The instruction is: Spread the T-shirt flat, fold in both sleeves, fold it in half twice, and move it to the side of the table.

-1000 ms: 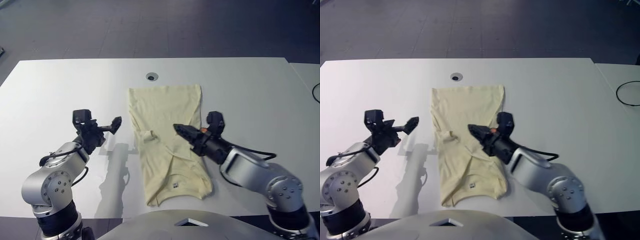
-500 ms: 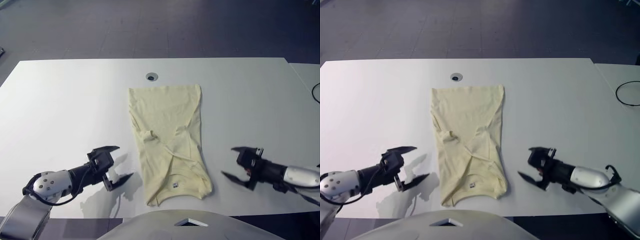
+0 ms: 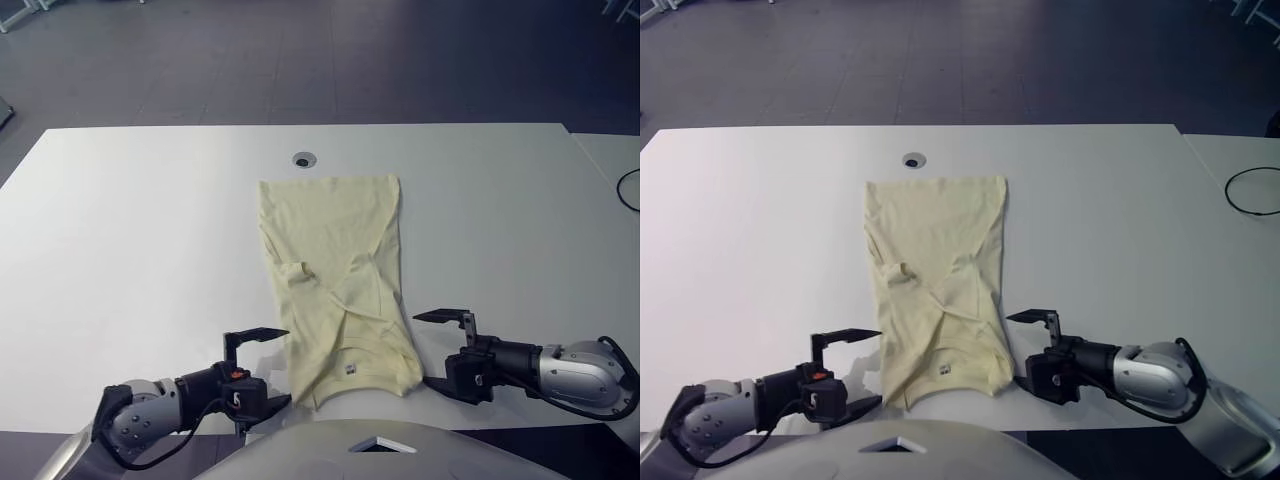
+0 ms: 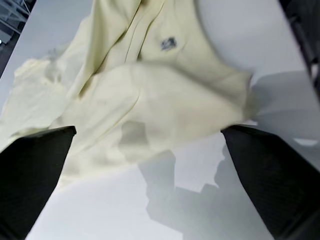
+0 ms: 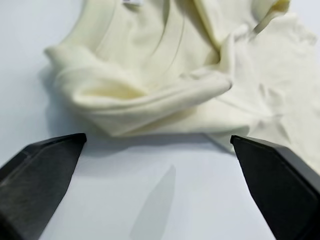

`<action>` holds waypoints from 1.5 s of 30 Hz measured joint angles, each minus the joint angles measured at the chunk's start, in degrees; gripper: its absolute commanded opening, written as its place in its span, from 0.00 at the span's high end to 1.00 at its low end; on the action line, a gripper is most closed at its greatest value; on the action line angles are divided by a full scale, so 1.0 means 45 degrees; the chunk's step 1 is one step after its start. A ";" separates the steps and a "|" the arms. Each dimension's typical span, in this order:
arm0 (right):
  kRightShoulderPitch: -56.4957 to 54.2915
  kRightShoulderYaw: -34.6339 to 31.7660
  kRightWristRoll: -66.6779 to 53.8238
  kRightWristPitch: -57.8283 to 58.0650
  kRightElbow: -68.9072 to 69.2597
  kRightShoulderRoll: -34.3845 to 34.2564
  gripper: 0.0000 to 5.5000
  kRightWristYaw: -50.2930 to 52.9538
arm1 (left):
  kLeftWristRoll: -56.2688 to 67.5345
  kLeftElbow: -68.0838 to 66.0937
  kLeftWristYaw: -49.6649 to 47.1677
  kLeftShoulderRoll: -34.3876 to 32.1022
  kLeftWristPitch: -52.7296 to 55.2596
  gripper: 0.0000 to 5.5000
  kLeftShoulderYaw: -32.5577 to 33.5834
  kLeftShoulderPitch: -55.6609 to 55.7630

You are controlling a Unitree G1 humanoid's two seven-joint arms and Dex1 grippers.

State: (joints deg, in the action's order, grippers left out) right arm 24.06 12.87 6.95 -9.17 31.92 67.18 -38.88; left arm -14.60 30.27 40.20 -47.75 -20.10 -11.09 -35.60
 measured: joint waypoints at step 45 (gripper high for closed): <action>-0.0795 -0.1140 -0.5457 0.5017 0.2671 -0.1232 1.00 -0.4734 | 0.4383 0.0506 0.2385 -0.3940 0.1639 0.99 -0.1264 0.1884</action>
State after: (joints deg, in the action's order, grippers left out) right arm 20.48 7.74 -17.61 13.40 43.94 61.64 -60.19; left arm 5.12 32.55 50.93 -65.48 -12.72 -16.78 -27.13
